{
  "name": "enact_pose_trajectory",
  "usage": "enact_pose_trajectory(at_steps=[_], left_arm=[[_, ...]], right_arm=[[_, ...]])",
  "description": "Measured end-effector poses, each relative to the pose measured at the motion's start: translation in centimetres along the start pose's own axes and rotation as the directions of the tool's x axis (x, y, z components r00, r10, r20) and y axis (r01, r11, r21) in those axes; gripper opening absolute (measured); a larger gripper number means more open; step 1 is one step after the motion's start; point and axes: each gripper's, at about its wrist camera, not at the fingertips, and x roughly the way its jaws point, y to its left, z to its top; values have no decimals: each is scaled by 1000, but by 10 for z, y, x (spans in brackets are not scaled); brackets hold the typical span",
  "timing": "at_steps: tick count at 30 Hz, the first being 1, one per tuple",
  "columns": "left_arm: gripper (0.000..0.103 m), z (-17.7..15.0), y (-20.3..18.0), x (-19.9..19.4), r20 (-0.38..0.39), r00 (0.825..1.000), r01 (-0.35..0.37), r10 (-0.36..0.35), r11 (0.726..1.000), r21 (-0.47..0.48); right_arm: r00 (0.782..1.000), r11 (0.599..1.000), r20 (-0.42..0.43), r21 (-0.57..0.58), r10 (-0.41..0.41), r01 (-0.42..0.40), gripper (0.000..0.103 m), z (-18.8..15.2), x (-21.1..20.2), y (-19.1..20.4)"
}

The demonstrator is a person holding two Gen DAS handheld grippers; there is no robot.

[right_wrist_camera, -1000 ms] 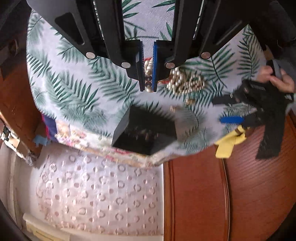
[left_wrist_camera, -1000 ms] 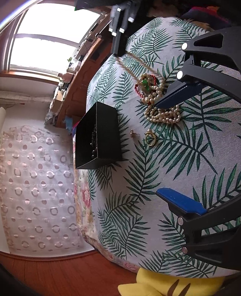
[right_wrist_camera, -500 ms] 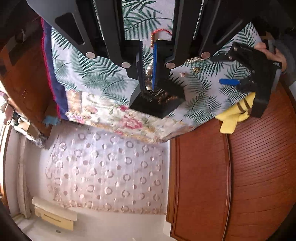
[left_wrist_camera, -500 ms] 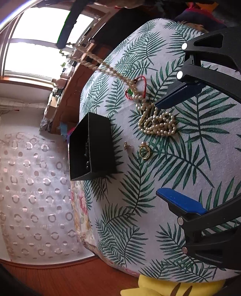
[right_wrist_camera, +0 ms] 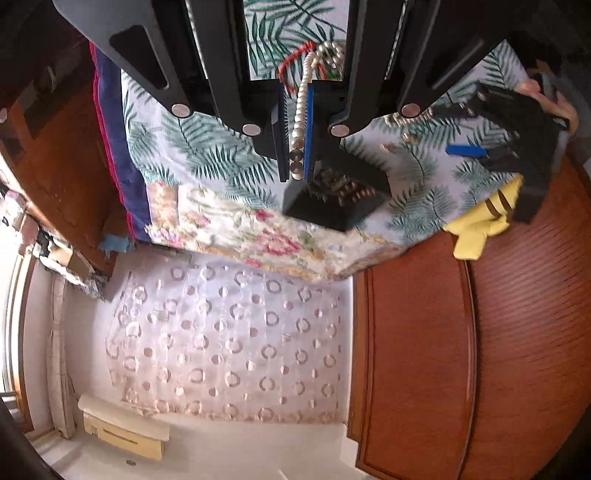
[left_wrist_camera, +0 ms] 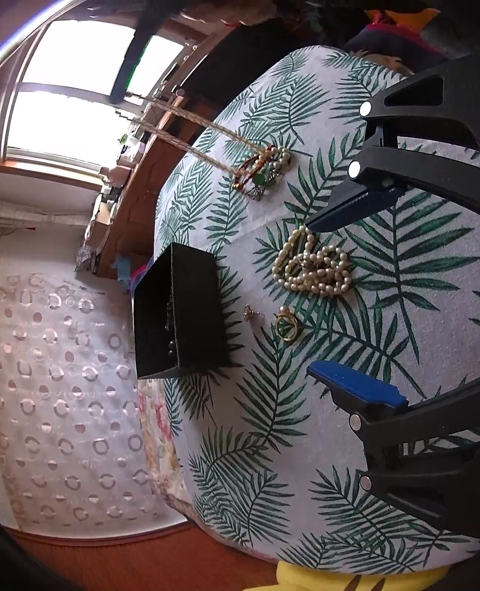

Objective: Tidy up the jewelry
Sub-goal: 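Lift the pearl necklace with the right tool toward the black box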

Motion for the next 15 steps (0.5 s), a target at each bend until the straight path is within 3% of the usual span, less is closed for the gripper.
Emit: enact_pose_trajectory(at_steps=[5, 15], left_arm=[[68, 7, -9, 2, 7, 1000, 6, -6, 1000, 19], [68, 7, -16, 2, 11, 1000, 16, -16, 1000, 23]], right_arm=[[1000, 999, 0, 25, -30, 30, 8, -9, -4, -9], [993, 998, 115, -51, -30, 36, 8, 39, -45, 1]])
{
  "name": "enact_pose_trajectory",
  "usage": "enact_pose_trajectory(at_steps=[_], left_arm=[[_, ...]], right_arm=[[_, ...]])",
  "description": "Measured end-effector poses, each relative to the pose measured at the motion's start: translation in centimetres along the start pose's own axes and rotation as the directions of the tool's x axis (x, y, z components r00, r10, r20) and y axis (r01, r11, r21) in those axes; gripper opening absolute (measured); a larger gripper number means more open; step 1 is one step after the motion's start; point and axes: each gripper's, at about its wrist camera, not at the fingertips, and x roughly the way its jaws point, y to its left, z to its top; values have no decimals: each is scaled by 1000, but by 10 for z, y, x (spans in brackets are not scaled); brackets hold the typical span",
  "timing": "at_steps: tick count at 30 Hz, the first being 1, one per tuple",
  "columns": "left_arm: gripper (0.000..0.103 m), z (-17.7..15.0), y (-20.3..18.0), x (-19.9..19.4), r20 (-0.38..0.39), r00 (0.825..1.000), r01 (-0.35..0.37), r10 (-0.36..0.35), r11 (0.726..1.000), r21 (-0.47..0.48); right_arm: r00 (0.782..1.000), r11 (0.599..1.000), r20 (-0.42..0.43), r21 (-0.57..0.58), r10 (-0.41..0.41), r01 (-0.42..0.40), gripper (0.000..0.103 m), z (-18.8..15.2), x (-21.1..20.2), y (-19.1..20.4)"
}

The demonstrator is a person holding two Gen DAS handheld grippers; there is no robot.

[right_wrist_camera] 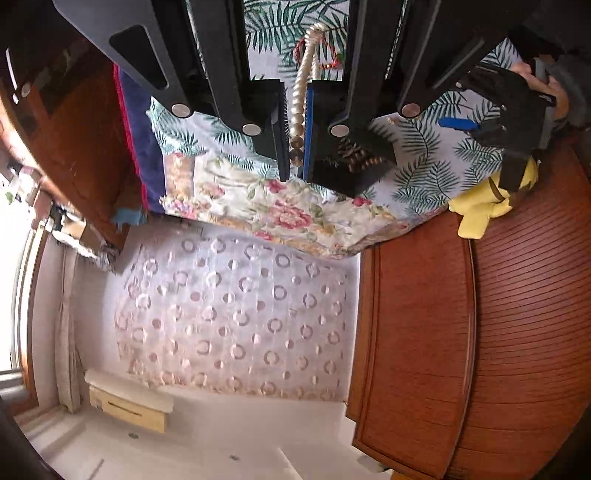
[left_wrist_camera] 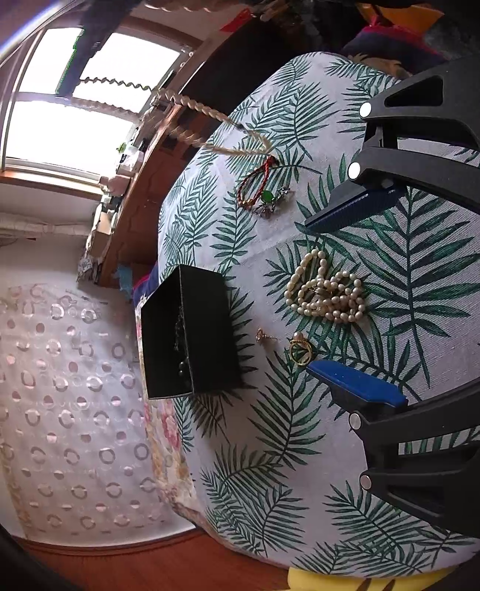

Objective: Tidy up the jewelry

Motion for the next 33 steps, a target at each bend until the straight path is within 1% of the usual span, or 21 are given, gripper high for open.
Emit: enact_pose_trajectory(at_steps=[6, 7, 8, 9, 16, 18, 19, 21, 25, 28, 30, 31, 33], left_arm=[[68, 6, -2, -1, 9, 1000, 16, -16, 1000, 1], [66, 8, -3, 0, 9, 1000, 24, -24, 1000, 4], [61, 11, -5, 1, 6, 999, 31, -31, 999, 6], [60, 13, -7, 4, 1, 999, 38, -38, 999, 8], [58, 27, -35, 26, -38, 994, 102, -100, 994, 44], [53, 29, -47, 38, -63, 991, 118, -115, 991, 54], [48, 30, -52, 44, -76, 990, 125, -121, 990, 61], [46, 31, -63, 55, -95, 987, 139, -131, 987, 75], [45, 34, -80, 76, -133, 984, 136, -120, 984, 112], [45, 37, -89, 88, -152, 985, 101, -78, 983, 152], [43, 38, -92, 93, -159, 985, 89, -62, 983, 163], [42, 39, -92, 95, -158, 986, 84, -57, 982, 172], [35, 40, -95, 97, -145, 989, 56, -27, 978, 199]], right_arm=[[999, 999, 13, -34, -36, 37, 8, 10, -4, 2], [999, 999, 10, -32, -40, 41, 8, 9, -3, 0], [999, 999, 6, -29, -44, 44, 8, 8, -2, -2], [999, 999, 3, -25, -49, 49, 8, 6, -1, -5], [997, 998, -27, 14, -68, 69, 8, -8, 10, -22], [997, 997, -37, 25, -71, 72, 8, -12, 12, -27], [996, 997, -41, 28, -74, 75, 8, -14, 14, -29], [996, 996, -50, 40, -77, 79, 8, -19, 15, -34], [994, 994, -67, 61, -87, 92, 8, -27, 18, -46], [992, 993, -82, 69, -92, 97, 8, -33, 22, -51], [992, 993, -88, 71, -90, 97, 8, -36, 24, -52], [992, 993, -91, 73, -89, 96, 8, -37, 25, -53], [992, 993, -93, 76, -85, 92, 8, -39, 26, -53]])
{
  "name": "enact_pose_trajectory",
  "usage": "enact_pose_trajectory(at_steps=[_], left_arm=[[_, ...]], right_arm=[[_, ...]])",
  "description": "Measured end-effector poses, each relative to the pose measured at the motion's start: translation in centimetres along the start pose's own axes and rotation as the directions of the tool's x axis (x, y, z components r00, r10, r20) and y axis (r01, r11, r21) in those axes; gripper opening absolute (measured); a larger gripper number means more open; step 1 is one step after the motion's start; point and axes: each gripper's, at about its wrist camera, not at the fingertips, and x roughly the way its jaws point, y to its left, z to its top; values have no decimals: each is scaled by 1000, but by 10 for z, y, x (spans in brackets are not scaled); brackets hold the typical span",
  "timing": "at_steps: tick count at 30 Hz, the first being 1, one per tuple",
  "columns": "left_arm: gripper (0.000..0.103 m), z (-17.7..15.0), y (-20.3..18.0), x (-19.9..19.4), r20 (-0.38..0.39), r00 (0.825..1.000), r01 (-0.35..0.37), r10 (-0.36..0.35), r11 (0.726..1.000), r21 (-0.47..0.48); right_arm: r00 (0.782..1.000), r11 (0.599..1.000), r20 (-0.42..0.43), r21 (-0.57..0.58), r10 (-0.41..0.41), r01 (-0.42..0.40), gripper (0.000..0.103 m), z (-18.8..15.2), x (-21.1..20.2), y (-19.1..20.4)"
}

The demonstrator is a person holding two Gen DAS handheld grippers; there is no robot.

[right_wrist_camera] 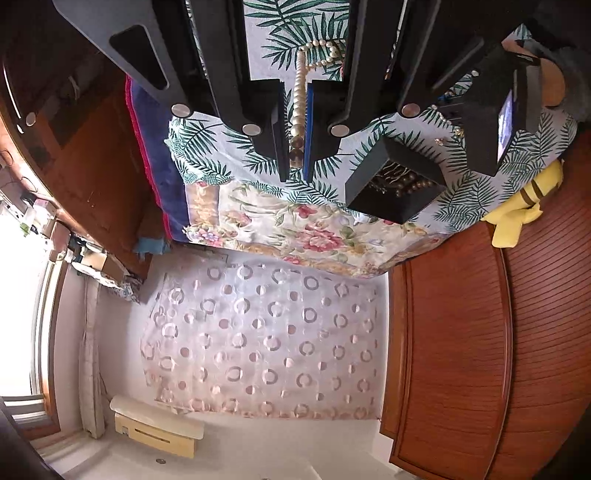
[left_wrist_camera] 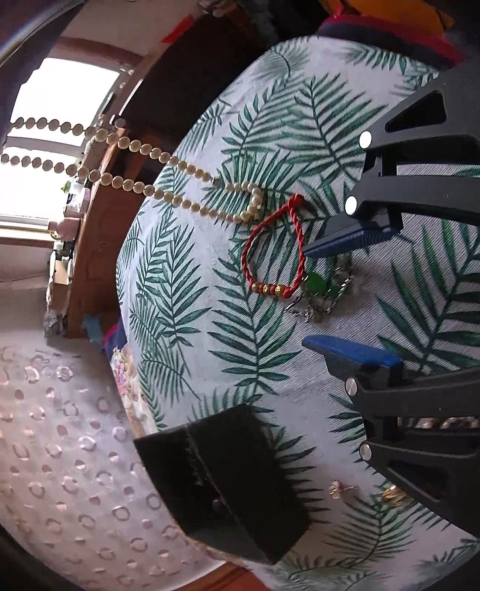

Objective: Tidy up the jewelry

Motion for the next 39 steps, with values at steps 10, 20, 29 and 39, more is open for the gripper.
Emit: enact_pose_trajectory(at_steps=[10, 20, 29, 39], left_arm=[[12, -1, 15, -27, 44, 999, 10, -9, 1000, -25], [12, 24, 56, -79, 153, 987, -44, 55, 996, -80], [12, 54, 101, -102, 207, 972, -91, 116, 988, -123], [12, 69, 135, -86, 198, 971, -102, 132, 982, -156]], right_arm=[[999, 999, 10, -22, 31, -30, 8, 8, 2, 15], [993, 996, 89, -49, 75, -70, 8, 52, -4, 32], [981, 989, 143, -95, 129, -116, 8, 107, 10, 53], [970, 976, 136, -109, 201, -187, 8, 142, 50, 65]])
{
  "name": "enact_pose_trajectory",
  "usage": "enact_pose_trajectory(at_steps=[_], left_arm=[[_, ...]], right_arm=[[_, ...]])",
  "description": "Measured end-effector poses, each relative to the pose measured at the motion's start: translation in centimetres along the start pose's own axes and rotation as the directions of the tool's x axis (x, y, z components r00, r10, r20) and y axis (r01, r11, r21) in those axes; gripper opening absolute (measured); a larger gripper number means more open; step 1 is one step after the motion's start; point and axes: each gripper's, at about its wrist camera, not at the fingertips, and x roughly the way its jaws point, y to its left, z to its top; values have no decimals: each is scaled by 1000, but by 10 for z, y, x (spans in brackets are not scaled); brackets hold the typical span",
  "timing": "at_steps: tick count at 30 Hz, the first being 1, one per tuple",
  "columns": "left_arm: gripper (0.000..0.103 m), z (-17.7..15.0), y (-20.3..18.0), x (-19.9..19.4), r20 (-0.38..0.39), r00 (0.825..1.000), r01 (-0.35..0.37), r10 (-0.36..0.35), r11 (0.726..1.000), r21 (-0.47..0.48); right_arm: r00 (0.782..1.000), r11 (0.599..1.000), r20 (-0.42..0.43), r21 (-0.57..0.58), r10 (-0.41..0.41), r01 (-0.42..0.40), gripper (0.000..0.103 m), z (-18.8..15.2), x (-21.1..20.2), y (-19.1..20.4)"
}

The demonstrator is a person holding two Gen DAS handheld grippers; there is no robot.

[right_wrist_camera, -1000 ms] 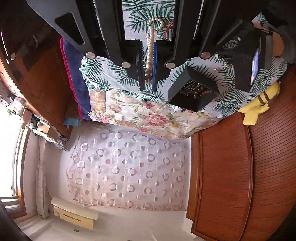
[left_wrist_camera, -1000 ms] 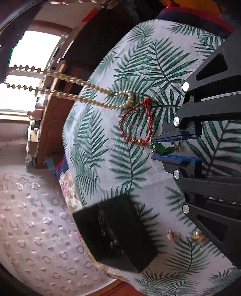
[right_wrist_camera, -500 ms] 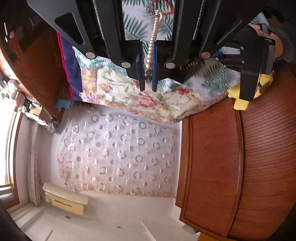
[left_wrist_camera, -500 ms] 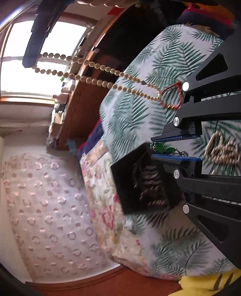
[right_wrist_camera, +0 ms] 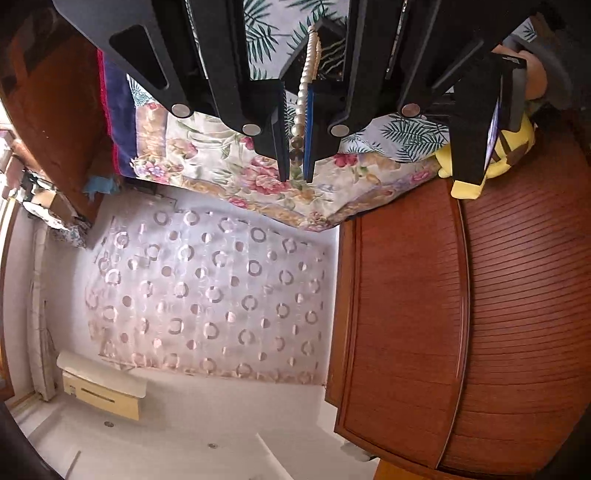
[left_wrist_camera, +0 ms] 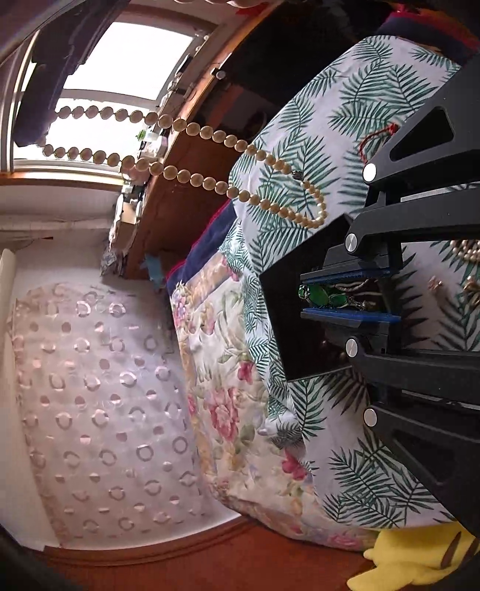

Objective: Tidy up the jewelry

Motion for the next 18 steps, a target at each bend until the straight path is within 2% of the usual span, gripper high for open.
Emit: enact_pose_trajectory(at_steps=[8, 15, 18], left_arm=[[12, 5, 16, 21, -17, 1000, 7, -7, 1000, -27], [13, -11, 20, 46, -73, 997, 10, -13, 999, -37], [17, -16, 20, 45, -73, 997, 6, -9, 999, -36]], right_arm=[[997, 998, -43, 21, 66, -65, 8, -3, 41, -7], [981, 993, -160, 67, 110, -100, 8, -43, 89, -9], [967, 989, -217, 92, 130, -112, 8, -66, 110, -7]])
